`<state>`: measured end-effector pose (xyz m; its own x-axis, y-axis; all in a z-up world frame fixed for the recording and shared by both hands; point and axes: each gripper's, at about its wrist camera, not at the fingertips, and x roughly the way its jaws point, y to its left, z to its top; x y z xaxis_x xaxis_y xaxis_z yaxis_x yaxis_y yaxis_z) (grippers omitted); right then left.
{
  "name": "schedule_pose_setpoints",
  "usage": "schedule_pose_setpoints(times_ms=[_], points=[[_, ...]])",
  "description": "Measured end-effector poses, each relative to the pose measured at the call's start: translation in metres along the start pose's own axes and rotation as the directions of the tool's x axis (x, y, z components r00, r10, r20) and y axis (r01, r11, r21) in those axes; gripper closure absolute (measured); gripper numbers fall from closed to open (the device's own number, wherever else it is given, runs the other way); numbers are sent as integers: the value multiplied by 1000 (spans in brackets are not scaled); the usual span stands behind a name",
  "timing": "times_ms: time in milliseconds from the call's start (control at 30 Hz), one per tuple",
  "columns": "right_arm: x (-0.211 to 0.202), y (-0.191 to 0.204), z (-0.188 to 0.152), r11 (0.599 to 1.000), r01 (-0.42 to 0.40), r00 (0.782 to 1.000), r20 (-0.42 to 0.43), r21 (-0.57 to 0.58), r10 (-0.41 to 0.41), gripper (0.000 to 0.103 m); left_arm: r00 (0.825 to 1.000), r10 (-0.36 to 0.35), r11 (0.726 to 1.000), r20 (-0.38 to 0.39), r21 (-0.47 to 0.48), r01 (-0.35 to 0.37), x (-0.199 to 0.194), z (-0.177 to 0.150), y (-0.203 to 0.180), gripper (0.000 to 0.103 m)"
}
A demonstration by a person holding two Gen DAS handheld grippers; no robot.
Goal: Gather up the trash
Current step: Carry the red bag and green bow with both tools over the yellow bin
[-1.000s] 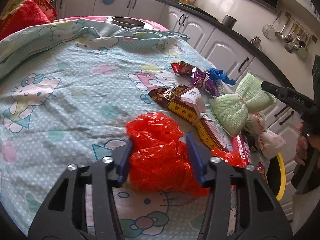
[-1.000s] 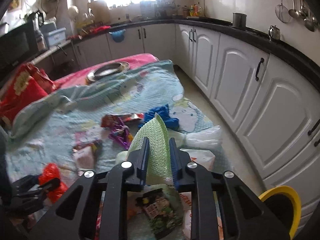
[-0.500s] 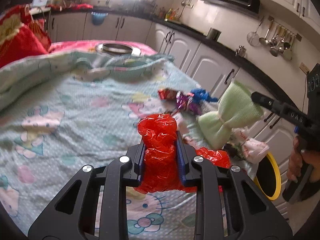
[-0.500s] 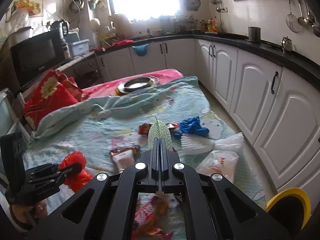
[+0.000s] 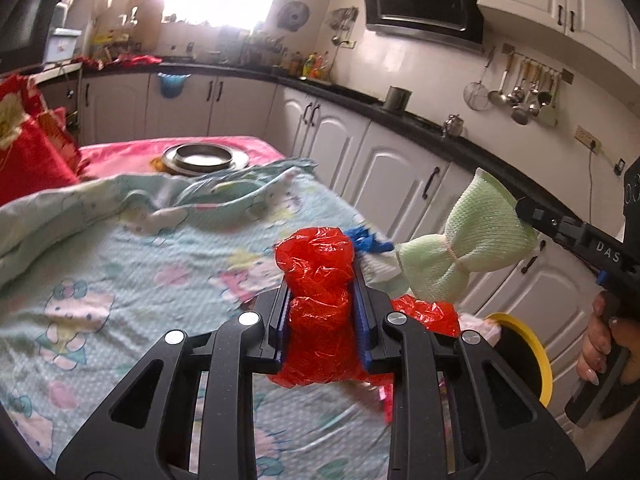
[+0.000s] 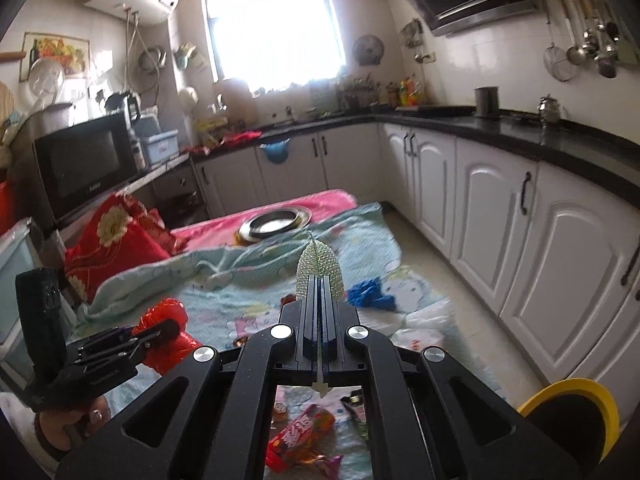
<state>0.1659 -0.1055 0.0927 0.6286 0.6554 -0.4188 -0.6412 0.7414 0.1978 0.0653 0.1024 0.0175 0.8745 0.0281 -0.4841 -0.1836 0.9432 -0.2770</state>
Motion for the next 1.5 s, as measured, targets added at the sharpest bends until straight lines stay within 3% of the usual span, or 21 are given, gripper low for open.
schedule_pose_setpoints(times_ms=[233,567,1000,1500], points=[[-42,-27,11,998,62,996,69,25,-63,102,998,-58,998,27,41,56,8,12,-38,84],[-88,-71,7,980,174,976,116,96,-184,102,990,-140,980,4,140,138,26,10,-100,84],[-140,-129,-24,932,292,940,113,213,-321,102,971,-228,940,-67,243,237,53,-12,-180,84],[-175,-189,-73,850,410,893,45,330,-448,102,951,-264,896,-161,325,303,82,-48,-245,84]])
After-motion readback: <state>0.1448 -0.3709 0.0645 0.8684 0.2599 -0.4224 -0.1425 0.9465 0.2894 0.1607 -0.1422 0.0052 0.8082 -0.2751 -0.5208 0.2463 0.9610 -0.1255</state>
